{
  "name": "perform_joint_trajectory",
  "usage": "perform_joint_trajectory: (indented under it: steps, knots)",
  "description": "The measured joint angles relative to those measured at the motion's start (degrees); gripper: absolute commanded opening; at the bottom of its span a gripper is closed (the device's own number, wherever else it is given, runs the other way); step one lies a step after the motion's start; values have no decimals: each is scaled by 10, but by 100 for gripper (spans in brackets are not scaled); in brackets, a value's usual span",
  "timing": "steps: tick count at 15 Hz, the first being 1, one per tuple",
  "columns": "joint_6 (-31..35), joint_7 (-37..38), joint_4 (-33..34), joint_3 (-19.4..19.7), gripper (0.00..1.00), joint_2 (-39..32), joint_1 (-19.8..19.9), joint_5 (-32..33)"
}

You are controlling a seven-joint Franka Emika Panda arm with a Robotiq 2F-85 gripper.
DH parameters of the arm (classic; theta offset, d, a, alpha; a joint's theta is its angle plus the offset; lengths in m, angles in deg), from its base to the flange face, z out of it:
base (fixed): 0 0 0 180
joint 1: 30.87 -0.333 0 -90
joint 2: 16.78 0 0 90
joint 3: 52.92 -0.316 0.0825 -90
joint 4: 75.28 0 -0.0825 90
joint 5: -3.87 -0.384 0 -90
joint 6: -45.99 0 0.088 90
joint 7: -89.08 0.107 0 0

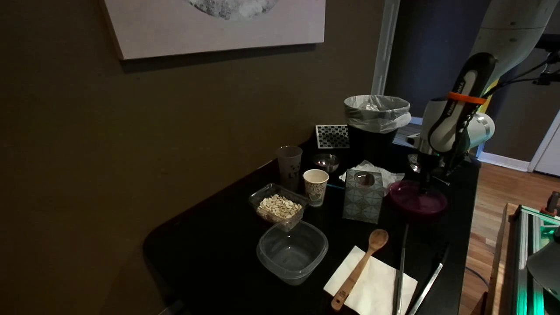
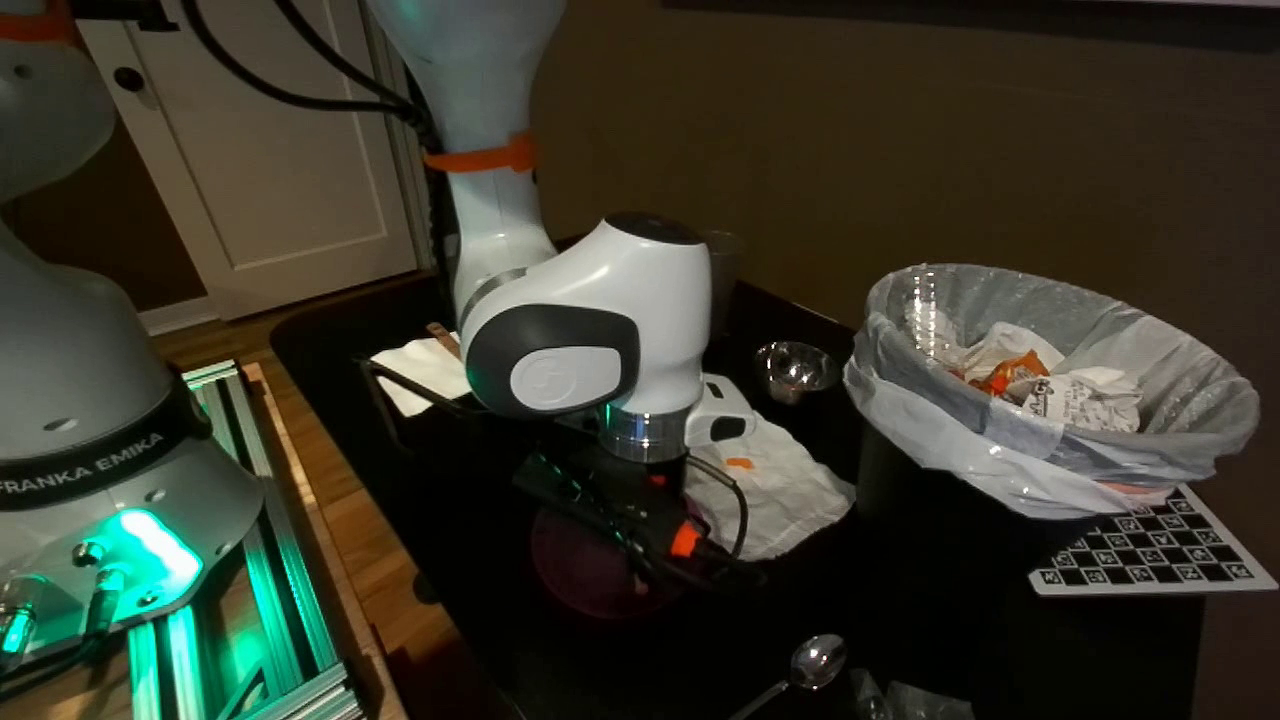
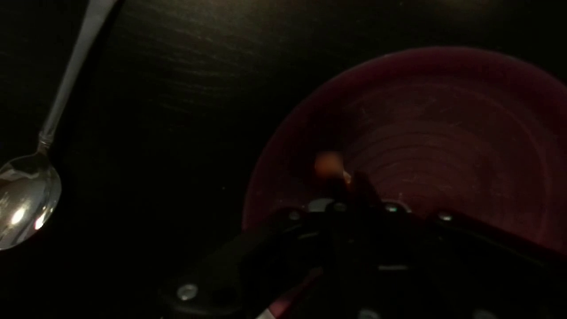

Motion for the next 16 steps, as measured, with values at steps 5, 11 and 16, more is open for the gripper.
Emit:
perform_joint_trajectory:
  steps: [5, 11, 16]
  knots:
    - [0, 0, 1, 0, 40, -1, 0, 0]
    - [0, -3, 2, 1, 25, -3, 0, 0]
    - [0, -8, 5, 1, 6, -7, 0, 0]
